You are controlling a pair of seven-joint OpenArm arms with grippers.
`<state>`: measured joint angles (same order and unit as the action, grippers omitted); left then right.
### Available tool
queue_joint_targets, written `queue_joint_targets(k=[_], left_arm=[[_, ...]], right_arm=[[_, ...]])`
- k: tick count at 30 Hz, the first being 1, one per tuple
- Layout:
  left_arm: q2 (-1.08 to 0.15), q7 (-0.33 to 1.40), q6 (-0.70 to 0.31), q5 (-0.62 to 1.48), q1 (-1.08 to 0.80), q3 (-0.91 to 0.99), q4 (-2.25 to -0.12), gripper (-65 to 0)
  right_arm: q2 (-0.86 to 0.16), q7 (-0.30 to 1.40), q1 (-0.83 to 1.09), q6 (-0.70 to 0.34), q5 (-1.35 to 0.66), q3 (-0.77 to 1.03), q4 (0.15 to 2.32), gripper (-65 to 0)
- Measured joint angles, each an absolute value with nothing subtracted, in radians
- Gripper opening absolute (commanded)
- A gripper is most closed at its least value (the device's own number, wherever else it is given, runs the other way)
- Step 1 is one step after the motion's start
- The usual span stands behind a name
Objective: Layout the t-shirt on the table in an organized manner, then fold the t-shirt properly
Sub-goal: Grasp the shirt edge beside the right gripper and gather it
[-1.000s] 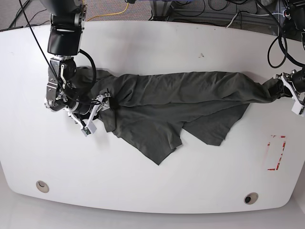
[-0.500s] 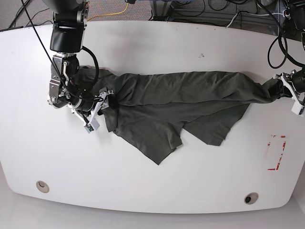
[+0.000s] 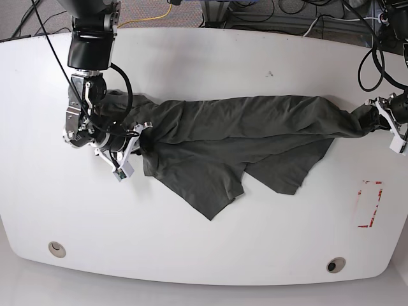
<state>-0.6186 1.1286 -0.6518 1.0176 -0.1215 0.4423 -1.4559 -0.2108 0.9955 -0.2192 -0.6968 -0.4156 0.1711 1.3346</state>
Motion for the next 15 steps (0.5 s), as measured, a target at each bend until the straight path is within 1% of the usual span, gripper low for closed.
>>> queue_joint_targets(k=[5,8,11,12,15], left_arm=[[-0.619,1.129,-0.652,1.018,-0.121,0.442,-1.456,-64.4],[-0.618,1.129,-0.652,1.018,-0.121,0.442,-1.456,-64.4],[-0.618,1.129,-0.652,1.017,-0.117,0.442,-1.456,-64.4],[-0.618,1.129,-0.652,1.017,-0.115,0.442,-1.456,-64.4],[-0.619,1.129,-0.652,1.018,-0.107,0.442,-1.456,-64.4]], right_arm=[[-0.214,1.047,-0.225,-0.696,-0.421,0.171,1.413,-56.1],[-0.216,1.060,-0.224,-0.697,-0.421,0.171,1.454,-57.5],[-0.216,1.069,-0.227,-0.696,-0.422,0.171,1.472,-62.1],[-0.216,1.074,-0.227,-0.697,-0.422,0.171,1.472,-65.0],[-0.216,1.080,-0.226,-0.697,-0.421,0.171,1.473,-65.0]])
